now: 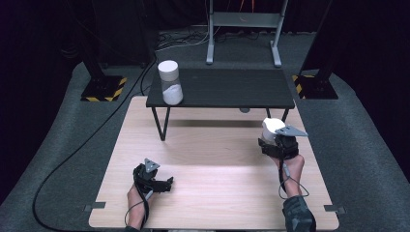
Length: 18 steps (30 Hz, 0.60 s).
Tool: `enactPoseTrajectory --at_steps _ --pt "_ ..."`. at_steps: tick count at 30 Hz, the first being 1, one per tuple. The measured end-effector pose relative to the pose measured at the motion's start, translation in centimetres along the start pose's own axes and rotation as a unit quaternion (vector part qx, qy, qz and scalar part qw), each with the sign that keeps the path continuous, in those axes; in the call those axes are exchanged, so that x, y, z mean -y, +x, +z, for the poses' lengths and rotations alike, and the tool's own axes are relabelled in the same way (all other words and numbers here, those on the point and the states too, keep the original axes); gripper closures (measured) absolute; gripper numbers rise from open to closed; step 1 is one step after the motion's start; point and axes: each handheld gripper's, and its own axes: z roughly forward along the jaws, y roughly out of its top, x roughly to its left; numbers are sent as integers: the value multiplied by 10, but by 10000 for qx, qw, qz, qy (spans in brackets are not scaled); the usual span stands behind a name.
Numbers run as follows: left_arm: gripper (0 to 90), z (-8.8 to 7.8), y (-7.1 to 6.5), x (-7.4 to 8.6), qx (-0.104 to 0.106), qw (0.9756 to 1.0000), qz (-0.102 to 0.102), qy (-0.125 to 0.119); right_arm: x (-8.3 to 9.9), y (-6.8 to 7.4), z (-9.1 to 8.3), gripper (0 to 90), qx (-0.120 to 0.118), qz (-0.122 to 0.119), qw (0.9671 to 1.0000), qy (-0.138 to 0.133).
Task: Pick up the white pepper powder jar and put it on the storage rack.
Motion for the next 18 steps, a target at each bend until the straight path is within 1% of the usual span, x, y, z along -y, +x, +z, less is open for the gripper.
enactPoseTrajectory --at_steps 18 --pt "8 0 0 0 -1 10000 12 4 -14 -8 -16 303 70 -45 10000 -51"
